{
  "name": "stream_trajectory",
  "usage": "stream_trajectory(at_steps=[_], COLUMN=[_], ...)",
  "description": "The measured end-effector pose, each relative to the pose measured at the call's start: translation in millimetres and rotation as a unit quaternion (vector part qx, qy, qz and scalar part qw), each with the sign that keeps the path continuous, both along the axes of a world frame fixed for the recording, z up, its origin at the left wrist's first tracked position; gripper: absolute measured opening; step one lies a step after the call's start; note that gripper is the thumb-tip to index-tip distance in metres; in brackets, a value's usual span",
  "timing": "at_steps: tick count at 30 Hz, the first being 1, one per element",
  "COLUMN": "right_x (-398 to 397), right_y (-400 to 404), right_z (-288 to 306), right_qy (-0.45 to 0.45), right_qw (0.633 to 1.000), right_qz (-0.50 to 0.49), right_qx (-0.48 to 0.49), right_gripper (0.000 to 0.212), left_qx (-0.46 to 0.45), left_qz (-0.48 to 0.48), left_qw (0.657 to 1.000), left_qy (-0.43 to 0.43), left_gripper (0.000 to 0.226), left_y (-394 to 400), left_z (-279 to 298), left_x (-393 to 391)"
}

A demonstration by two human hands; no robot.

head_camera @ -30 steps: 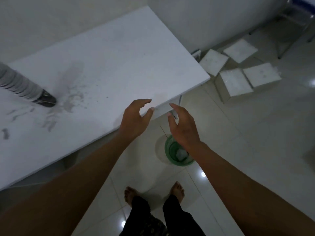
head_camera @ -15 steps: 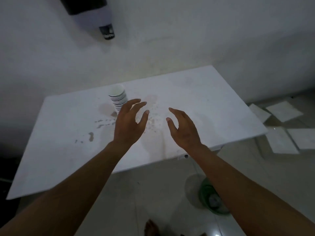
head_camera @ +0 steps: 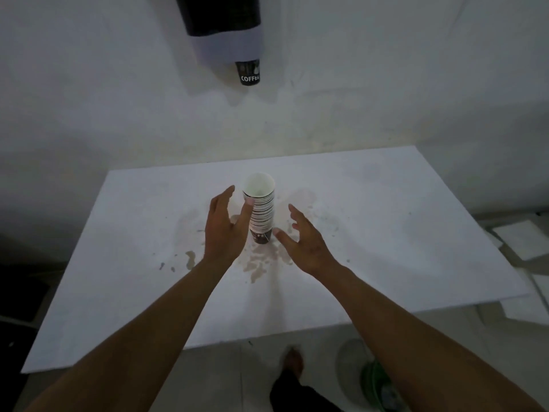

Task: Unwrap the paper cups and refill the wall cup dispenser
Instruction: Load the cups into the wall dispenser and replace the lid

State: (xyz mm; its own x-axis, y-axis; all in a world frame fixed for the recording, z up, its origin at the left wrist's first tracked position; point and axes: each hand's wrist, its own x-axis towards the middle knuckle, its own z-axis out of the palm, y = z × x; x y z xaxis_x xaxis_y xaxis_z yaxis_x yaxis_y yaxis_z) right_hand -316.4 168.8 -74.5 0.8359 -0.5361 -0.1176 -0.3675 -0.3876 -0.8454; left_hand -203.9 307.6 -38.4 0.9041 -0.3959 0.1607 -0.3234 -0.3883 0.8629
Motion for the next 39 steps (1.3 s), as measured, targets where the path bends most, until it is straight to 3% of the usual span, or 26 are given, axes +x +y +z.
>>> stream_trajectory(at_steps=[6,7,10,12,17,29,39], right_x=[45,55,76,87,105,168,196], right_y=[-22,-26,-35,-38,-39,-113,-133], right_z=[-21,-25,-39,-47,-54,-34,-38], right_qy=[0.027,0.020,-0.004,-0.008,-0.009,-0.026,-0.028], right_qw=[0.998,0.998,0.997,0.997,0.997,0.998,0.998], right_qz=[0.027,0.030,0.029,0.029,0.027,-0.027,-0.017], right_qx=[0.044,0.052,0.067,0.072,0.071,0.059,0.051], right_gripper=[0.112,0.109,0.112,0.109,0.086,0.081,0.084], left_qx=[-0.031,-0.046,-0.091,-0.104,-0.116,-0.099,-0.079], left_qz=[-0.061,-0.066,-0.084,-0.093,-0.104,-0.130,-0.123], left_qw=[0.974,0.967,0.950,0.940,0.931,0.934,0.942], left_qy=[0.214,0.240,0.285,0.310,0.330,0.317,0.301], left_gripper=[0.090,0.084,0.035,0.028,0.015,0.017,0.018], left_y=[-30,-35,-49,-55,-70,-148,-168], left_z=[-17,-19,-16,-19,-24,-6,-15], left_x=[29,35,40,41,58,134,167])
